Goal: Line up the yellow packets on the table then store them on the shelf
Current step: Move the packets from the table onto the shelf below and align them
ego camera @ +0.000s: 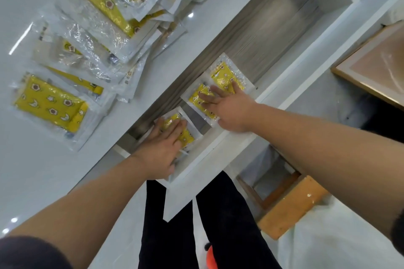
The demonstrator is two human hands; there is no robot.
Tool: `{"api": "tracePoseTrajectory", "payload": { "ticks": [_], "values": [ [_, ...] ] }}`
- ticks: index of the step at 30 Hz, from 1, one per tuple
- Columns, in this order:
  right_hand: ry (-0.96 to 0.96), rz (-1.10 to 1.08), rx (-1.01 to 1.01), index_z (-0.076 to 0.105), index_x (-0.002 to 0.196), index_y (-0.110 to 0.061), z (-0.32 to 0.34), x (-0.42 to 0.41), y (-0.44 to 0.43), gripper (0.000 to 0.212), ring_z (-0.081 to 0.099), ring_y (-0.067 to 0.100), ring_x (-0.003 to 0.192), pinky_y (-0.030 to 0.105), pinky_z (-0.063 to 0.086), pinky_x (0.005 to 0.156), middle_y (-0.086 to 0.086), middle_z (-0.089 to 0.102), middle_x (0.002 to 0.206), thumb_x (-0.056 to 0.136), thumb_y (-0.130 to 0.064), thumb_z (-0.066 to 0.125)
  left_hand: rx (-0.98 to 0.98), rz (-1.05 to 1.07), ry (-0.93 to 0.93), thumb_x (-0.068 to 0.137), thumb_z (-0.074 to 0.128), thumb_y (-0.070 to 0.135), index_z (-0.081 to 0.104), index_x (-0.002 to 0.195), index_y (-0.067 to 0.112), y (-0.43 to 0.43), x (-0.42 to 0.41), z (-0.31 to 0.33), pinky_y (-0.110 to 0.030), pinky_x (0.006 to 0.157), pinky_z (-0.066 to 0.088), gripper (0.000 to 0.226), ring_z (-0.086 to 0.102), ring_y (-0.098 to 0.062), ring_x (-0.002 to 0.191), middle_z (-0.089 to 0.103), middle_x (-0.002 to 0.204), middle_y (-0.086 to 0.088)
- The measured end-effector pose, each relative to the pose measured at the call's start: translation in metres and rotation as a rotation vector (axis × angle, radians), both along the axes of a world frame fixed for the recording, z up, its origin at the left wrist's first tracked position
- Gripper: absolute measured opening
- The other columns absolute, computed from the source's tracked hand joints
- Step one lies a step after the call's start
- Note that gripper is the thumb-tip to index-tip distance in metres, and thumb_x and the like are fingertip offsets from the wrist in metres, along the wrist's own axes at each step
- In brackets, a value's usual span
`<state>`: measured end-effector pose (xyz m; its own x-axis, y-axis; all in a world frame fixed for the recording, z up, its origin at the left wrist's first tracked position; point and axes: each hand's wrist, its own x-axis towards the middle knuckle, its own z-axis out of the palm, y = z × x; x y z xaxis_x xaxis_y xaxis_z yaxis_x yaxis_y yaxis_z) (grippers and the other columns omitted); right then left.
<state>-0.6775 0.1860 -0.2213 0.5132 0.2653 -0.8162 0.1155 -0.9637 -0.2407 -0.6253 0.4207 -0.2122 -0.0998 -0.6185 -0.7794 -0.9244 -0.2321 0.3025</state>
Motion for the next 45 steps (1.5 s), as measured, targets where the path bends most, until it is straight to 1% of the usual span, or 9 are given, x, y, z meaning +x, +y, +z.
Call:
{"api": "tracePoseTrajectory", "payload": {
  "ticks": [5, 10, 24, 29, 32, 34, 37, 41, 45],
  "values": [
    [0.003, -0.121, -0.044, 0.012, 0.154, -0.034, 0.002, -0.002, -0.009, 0.065, -0.014, 0.039, 0.146, 0.068, 0.013, 0.112, -0.003, -0.022, 0.16, 0.097, -0.037, 0.045, 0.027, 0.044, -0.158, 0.097, 0.04, 0.031, 0.012, 0.151, 0.019, 0.012, -0.006, -0.002, -0.057, 0.115, -0.002, 0.062, -0.005, -0.038, 0.146, -0.011, 0.159, -0.018],
    [0.069, -0.093, -0.095, 0.003, 0.15, -0.048, -0.001, -0.001, -0.017, 0.065, -0.021, 0.043, 0.143, 0.076, 0.014, 0.105, -0.011, -0.023, 0.159, 0.096, -0.051, 0.04, 0.131, -0.051, -0.18, 0.098, 0.039, 0.044, -0.016, 0.151, 0.031, 0.009, -0.013, -0.012, -0.062, 0.112, -0.001, 0.077, -0.02, -0.044, 0.142, -0.035, 0.15, -0.021],
    [0.047, -0.066, -0.101, -0.001, 0.149, -0.049, 0.002, -0.004, -0.019, 0.067, -0.017, 0.046, 0.143, 0.078, 0.009, 0.105, -0.007, -0.019, 0.16, 0.093, -0.064, 0.032, 0.031, 0.053, -0.148, 0.098, 0.035, 0.048, -0.023, 0.148, 0.03, -0.006, -0.017, -0.017, -0.063, 0.111, -0.006, 0.079, -0.026, -0.047, 0.139, -0.037, 0.15, -0.017],
    [0.091, -0.183, -0.056, 0.0, 0.151, -0.045, 0.024, 0.004, -0.018, 0.066, -0.004, 0.04, 0.147, 0.073, 0.011, 0.107, -0.005, -0.01, 0.162, 0.096, -0.058, 0.035, 0.03, 0.126, -0.112, 0.098, 0.037, 0.031, 0.006, 0.153, 0.02, -0.022, -0.014, 0.02, -0.058, 0.115, 0.01, 0.064, -0.001, -0.036, 0.147, -0.003, 0.16, -0.015],
    [-0.111, -0.404, 0.051, 0.026, 0.15, -0.028, 0.06, 0.012, -0.003, 0.053, 0.045, 0.034, 0.129, 0.052, 0.044, 0.099, 0.01, 0.042, 0.148, 0.1, -0.037, 0.04, -0.193, 0.461, -0.035, 0.093, 0.043, 0.027, 0.055, 0.115, 0.015, -0.025, -0.003, 0.067, -0.039, 0.091, 0.043, 0.028, 0.054, -0.028, 0.112, 0.057, 0.117, -0.007],
    [-0.248, -0.577, 0.122, 0.05, 0.133, -0.02, 0.093, 0.018, 0.013, 0.036, 0.061, 0.027, 0.098, 0.039, 0.052, 0.078, 0.006, 0.064, 0.115, 0.1, -0.027, 0.04, -0.317, 0.745, -0.047, 0.09, 0.048, 0.025, 0.06, 0.094, 0.015, -0.02, 0.012, 0.103, -0.036, 0.069, 0.049, 0.016, 0.06, -0.024, 0.083, 0.062, 0.088, -0.001],
    [-0.259, -0.746, 0.19, 0.061, 0.111, -0.019, 0.137, 0.03, 0.044, 0.024, 0.061, 0.022, 0.083, 0.039, 0.054, 0.072, 0.001, 0.068, 0.098, 0.099, -0.025, 0.041, -0.386, 1.083, -0.164, 0.088, 0.055, 0.023, 0.06, 0.091, 0.019, -0.003, 0.04, 0.141, -0.036, 0.065, 0.048, 0.007, 0.055, -0.018, 0.08, 0.059, 0.086, 0.003],
    [-0.045, -1.025, 0.322, 0.063, 0.109, -0.019, 0.164, 0.052, 0.086, 0.022, 0.06, 0.019, 0.086, 0.037, 0.053, 0.076, -0.003, 0.065, 0.095, 0.096, -0.024, 0.046, -0.388, 1.298, -0.471, 0.078, 0.071, 0.027, 0.053, 0.121, 0.011, 0.038, 0.088, 0.152, -0.045, 0.085, 0.043, 0.05, 0.049, -0.033, 0.11, 0.05, 0.121, -0.012],
    [0.211, -1.428, 0.424, 0.058, 0.121, -0.016, 0.165, 0.078, 0.129, 0.029, 0.058, 0.018, 0.099, 0.028, 0.049, 0.076, 0.001, 0.06, 0.112, 0.093, -0.017, 0.053, -0.136, 1.295, -0.412, 0.067, 0.083, 0.041, 0.025, 0.146, 0.018, 0.064, 0.127, 0.139, -0.053, 0.097, 0.037, 0.1, 0.033, -0.035, 0.13, 0.03, 0.147, -0.011]
  ]
}}
